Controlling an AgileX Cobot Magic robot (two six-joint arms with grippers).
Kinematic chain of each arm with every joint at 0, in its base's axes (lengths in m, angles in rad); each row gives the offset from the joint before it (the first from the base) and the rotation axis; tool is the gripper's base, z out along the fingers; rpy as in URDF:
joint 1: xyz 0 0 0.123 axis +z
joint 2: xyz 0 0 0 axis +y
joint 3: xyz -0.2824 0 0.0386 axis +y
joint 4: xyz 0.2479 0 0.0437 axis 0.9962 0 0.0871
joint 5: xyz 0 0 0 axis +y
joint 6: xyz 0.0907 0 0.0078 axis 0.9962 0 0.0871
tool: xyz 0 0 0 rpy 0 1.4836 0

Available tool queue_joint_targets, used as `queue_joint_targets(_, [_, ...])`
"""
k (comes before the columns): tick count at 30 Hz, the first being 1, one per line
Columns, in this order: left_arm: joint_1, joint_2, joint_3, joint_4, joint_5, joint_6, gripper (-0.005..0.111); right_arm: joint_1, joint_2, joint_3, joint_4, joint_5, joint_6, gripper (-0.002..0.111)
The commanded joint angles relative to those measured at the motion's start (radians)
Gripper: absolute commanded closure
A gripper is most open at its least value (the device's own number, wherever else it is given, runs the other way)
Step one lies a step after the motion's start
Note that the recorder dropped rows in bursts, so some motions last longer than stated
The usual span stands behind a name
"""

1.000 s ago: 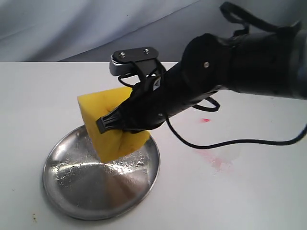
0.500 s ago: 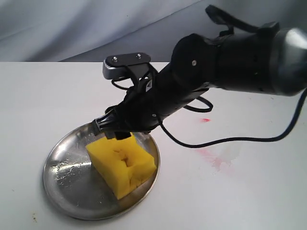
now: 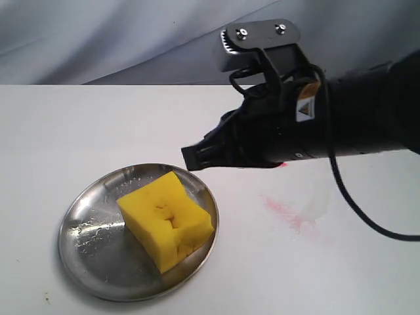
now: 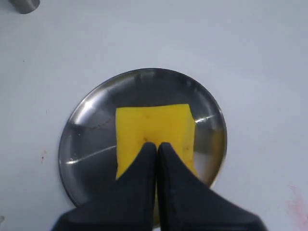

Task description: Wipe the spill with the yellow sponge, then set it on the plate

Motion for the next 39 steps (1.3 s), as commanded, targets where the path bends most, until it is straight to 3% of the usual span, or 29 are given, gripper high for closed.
queue_joint_targets(1, [0.004,-0.003,-0.003,-0.004,-0.007,-0.009,0.107,0.003,-0.081,0.068,-0.089,-0.018,0.053,0.108])
queue_joint_targets(13, [0.004,-0.003,-0.003,-0.004,-0.007,-0.009,0.107,-0.001,-0.281,0.236,-0.205,-0.088,0.212,0.108])
queue_joint_targets(21, [0.004,-0.003,-0.003,-0.004,-0.007,-0.009,0.107,-0.087,-0.424,0.403,-0.229,-0.108,0.216,0.108])
queue_joint_targets(28, [0.004,-0.003,-0.003,-0.004,-0.007,-0.009,0.107,-0.242,-0.557,0.582,-0.26,-0.193,0.216,0.108])
queue_joint_targets(39, [0.004,-0.003,-0.003,-0.004,-0.007,-0.009,0.107,-0.606,-0.813,0.76,-0.279,-0.296,0.147,0.108])
